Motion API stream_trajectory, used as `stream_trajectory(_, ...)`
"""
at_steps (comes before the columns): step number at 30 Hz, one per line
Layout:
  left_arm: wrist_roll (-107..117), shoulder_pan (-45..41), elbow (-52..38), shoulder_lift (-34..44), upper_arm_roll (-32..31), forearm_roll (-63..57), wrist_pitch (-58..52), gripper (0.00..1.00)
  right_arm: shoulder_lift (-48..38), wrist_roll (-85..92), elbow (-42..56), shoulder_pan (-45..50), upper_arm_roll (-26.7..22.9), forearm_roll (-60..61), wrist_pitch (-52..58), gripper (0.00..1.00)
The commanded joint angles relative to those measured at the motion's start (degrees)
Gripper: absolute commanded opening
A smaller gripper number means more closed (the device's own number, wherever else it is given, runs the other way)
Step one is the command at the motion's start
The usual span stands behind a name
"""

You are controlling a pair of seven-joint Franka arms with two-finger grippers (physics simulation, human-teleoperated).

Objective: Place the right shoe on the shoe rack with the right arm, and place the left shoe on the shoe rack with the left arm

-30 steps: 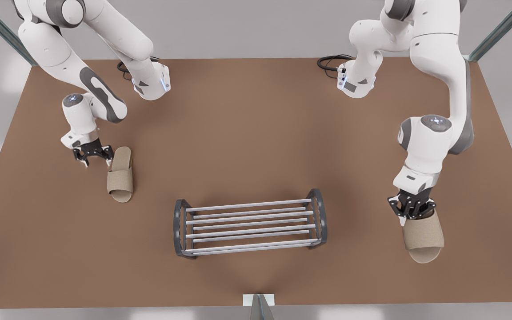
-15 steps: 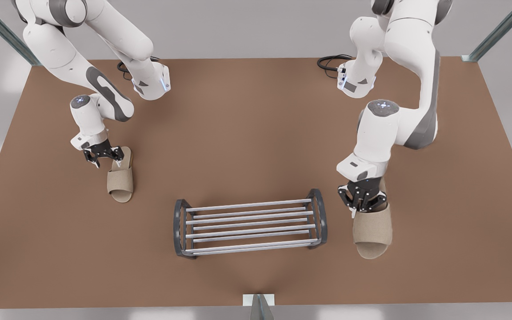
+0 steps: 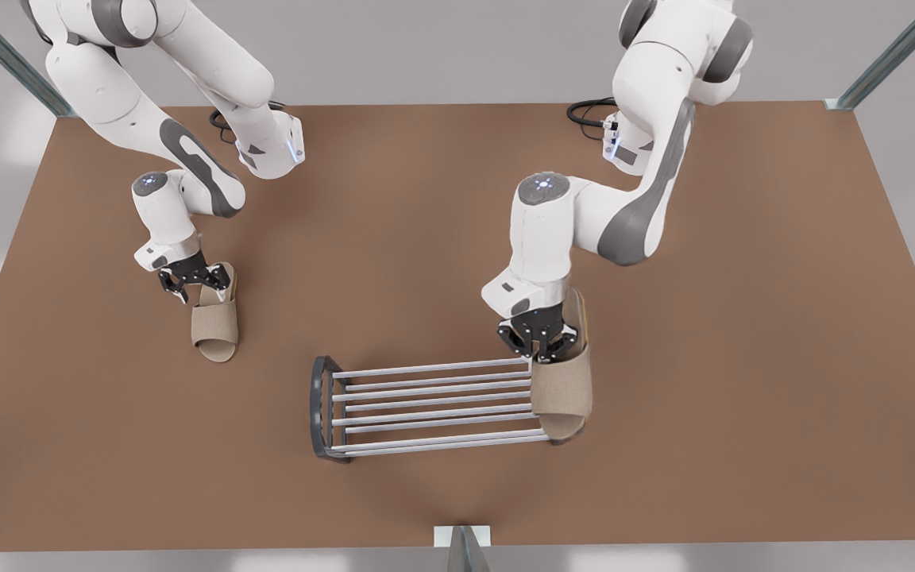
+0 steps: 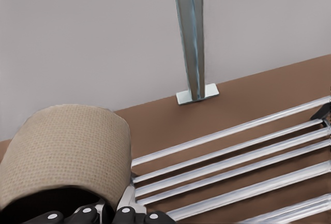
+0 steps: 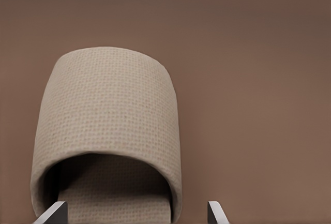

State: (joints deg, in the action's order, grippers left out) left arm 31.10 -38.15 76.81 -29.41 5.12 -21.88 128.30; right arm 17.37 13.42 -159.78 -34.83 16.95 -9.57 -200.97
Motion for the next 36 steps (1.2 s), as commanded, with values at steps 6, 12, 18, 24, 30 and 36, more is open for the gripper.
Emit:
stream_trajectory(6,24.3,-1.4,-7.7,-7.9,0.3,0.1,-1.6,0.21,2.4,-3.4,3.0,-0.2,-0.1,0.0,0.0,1.0)
stream_trajectory(12,25.6,-1.5,-11.2,-12.3,0.3,0.2,2.1,0.21,2.2,-3.2,2.9,-0.4,0.0,0.0,0.0,1.0)
stream_trajectory(18,28.3,-2.0,-8.8,-13.8,0.2,0.8,6.3,0.21,2.5,-2.5,3.1,-0.9,-0.2,-0.1,0.0,1.0)
stream_trajectory(24,29.0,-2.1,-7.5,-14.9,-0.1,0.5,9.4,0.21,2.7,-2.5,4.2,-1.0,-0.3,-0.2,0.0,1.0)
stream_trajectory(30,29.6,-2.1,-7.5,-15.9,0.1,-0.1,10.6,0.21,4.3,-2.5,6.1,-1.1,-0.5,-0.2,0.0,1.0)
stream_trajectory(36,29.5,-1.9,-7.5,-14.9,-0.1,0.5,10.3,0.21,4.6,-2.9,6.4,-1.3,-0.5,-0.3,0.0,0.72)
